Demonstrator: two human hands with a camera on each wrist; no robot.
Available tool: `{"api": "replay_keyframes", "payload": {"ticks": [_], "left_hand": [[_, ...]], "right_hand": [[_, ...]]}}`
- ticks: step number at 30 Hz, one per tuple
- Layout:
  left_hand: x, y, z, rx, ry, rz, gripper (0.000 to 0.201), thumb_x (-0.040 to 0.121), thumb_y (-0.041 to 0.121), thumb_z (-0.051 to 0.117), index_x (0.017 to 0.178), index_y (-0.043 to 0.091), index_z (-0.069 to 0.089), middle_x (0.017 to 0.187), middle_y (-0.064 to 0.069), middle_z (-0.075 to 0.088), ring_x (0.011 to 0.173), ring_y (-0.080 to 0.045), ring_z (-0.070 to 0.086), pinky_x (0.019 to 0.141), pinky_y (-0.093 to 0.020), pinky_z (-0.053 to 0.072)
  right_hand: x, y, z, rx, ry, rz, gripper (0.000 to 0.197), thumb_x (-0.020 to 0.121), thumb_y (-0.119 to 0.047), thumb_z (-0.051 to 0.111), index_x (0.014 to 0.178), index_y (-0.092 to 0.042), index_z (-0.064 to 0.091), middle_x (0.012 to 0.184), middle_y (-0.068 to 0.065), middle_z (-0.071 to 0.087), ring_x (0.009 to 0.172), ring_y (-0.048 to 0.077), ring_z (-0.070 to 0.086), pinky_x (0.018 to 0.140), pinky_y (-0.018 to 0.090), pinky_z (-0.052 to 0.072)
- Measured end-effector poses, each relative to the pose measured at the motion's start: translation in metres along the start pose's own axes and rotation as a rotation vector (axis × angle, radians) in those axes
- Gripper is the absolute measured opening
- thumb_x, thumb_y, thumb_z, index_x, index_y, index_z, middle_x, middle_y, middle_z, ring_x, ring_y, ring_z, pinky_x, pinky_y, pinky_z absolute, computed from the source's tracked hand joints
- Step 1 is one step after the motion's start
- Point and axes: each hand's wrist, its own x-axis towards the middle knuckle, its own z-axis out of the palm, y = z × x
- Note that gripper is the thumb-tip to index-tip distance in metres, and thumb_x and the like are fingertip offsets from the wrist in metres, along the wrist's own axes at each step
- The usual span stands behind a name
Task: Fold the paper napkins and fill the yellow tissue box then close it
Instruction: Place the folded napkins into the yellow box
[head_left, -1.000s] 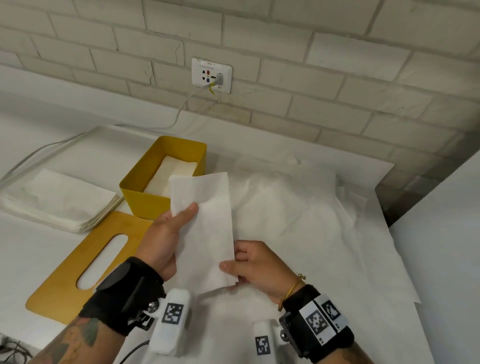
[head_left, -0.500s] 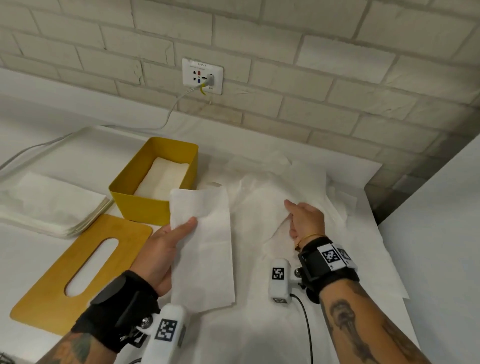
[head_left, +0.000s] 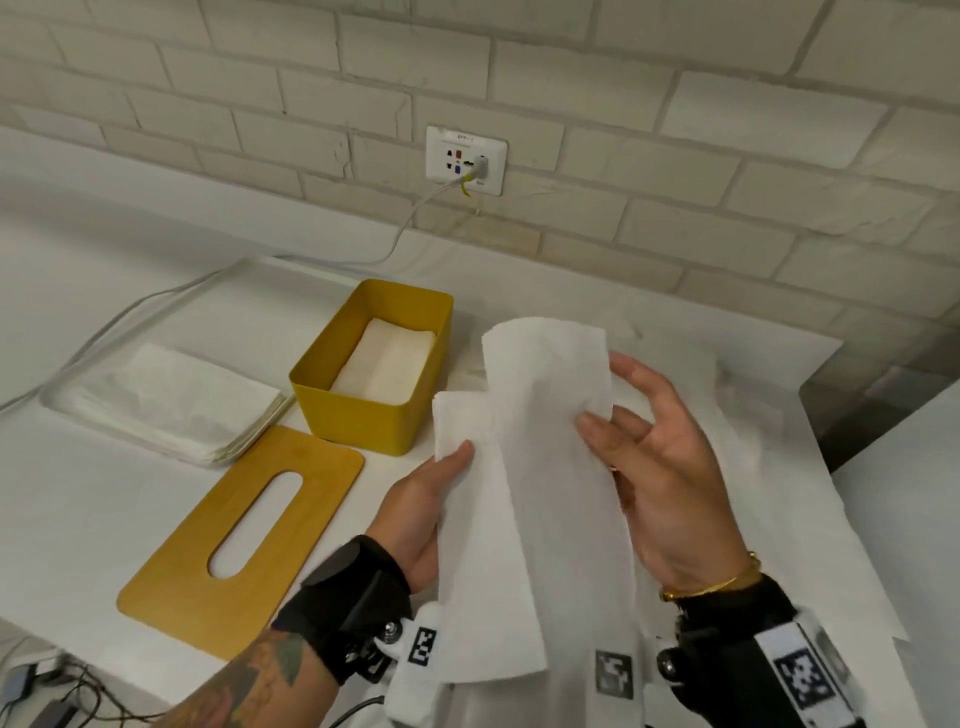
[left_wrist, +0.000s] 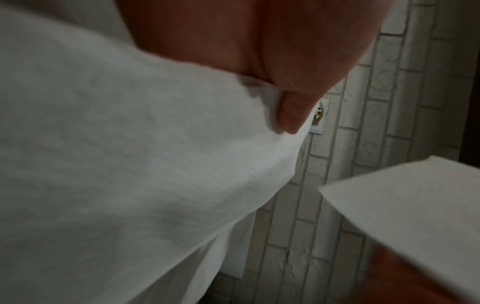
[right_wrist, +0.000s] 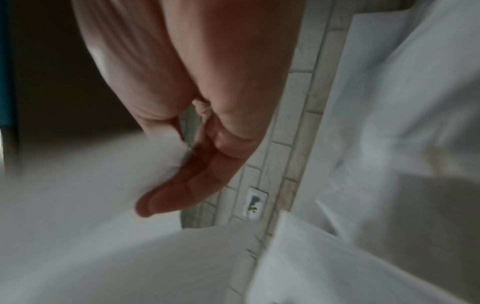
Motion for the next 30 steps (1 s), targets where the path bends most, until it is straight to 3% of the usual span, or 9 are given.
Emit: {"api": "replay_keyframes", "payload": {"ticks": [3,6,12,13,17,21,24,27,30], "left_hand": [[-0.001,0.004,0.003,0.162,0.059,-0.001,0.028,0.106,0.018,0.047,0.115,0.001,0.067,0.098,-0.006,0.075,0.087,-0.018,0.073,0.06,-0.018,0.053],[0.024,0.002,-0.005,0.278,0.252,0.063,0.042,0.107,0.01,0.044,0.149,0.012,0.041,0.135,-0.007,0.059,0.129,-0.025,0.055,0.082,-0.012,0.037],[0.027,-0.001,-0.002,0.272,0.275,0.005,0.048,0.108,0.009,0.042,0.155,0.013,0.032,0.134,-0.005,0.057,0.134,-0.025,0.051,0.08,-0.006,0.03],[0.025,-0.004,0.0,0.266,0.234,0.026,0.045,0.107,0.009,0.044,0.152,0.009,0.039,0.137,-0.007,0.061,0.13,-0.021,0.057,0.081,-0.007,0.034],[0.016,-0.006,0.004,0.225,0.169,0.065,0.039,0.1,0.044,0.057,0.11,0.009,0.071,0.084,0.001,0.078,0.069,-0.008,0.073,0.058,-0.016,0.053],[0.018,-0.003,0.007,0.489,0.25,0.16,0.045,0.106,0.049,0.037,0.127,0.019,0.062,0.127,-0.002,0.066,0.106,-0.015,0.059,0.09,-0.022,0.039],[0.022,-0.005,0.004,0.448,0.232,0.183,0.042,0.108,0.047,0.032,0.128,0.021,0.057,0.121,0.001,0.063,0.103,-0.015,0.055,0.089,-0.02,0.034],[0.022,-0.006,0.002,0.241,0.255,0.147,0.035,0.106,0.045,0.042,0.125,0.02,0.059,0.101,0.008,0.065,0.085,-0.007,0.061,0.071,-0.02,0.048],[0.019,-0.005,0.001,0.106,0.231,0.124,0.028,0.105,0.037,0.051,0.118,0.014,0.061,0.086,0.003,0.067,0.07,-0.008,0.062,0.045,-0.011,0.047]], "right_hand": [[-0.001,0.041,0.002,-0.268,0.08,0.131,0.048,0.091,-0.013,0.072,0.133,-0.026,0.052,0.097,0.0,0.079,0.089,0.017,0.076,0.074,0.029,0.057],[-0.003,0.065,0.0,-0.285,0.136,0.191,0.044,0.092,-0.014,0.072,0.129,-0.029,0.053,0.096,-0.002,0.079,0.091,0.017,0.075,0.083,0.039,0.059],[-0.003,0.069,-0.003,0.035,0.111,0.32,0.035,0.092,-0.005,0.069,0.124,-0.016,0.061,0.105,0.013,0.076,0.094,0.027,0.074,0.075,0.04,0.06],[-0.005,0.072,-0.001,0.064,0.095,0.336,0.033,0.091,-0.005,0.069,0.122,-0.013,0.062,0.103,0.014,0.076,0.089,0.026,0.074,0.075,0.041,0.06],[-0.015,0.088,0.015,0.061,0.033,0.386,0.026,0.092,-0.005,0.068,0.117,-0.007,0.064,0.098,0.015,0.076,0.078,0.023,0.073,0.071,0.038,0.059],[-0.019,0.099,0.034,-0.129,-0.001,0.299,0.03,0.097,-0.03,0.064,0.123,-0.014,0.064,0.099,-0.001,0.074,0.087,0.006,0.073,0.067,0.015,0.054],[-0.021,0.107,0.036,-0.181,0.035,0.234,0.055,0.075,-0.076,0.065,0.108,-0.033,0.058,0.102,-0.015,0.065,0.108,0.009,0.065,0.076,0.012,0.046],[-0.025,0.095,0.031,-0.039,0.022,0.255,0.013,0.099,-0.045,0.058,0.099,-0.033,0.06,0.095,-0.011,0.071,0.09,-0.005,0.068,0.075,0.013,0.049],[-0.028,0.085,0.018,0.165,0.072,0.331,0.028,0.109,-0.03,0.039,0.106,-0.021,0.066,0.091,-0.004,0.078,0.09,0.006,0.074,0.071,0.022,0.056]]}}
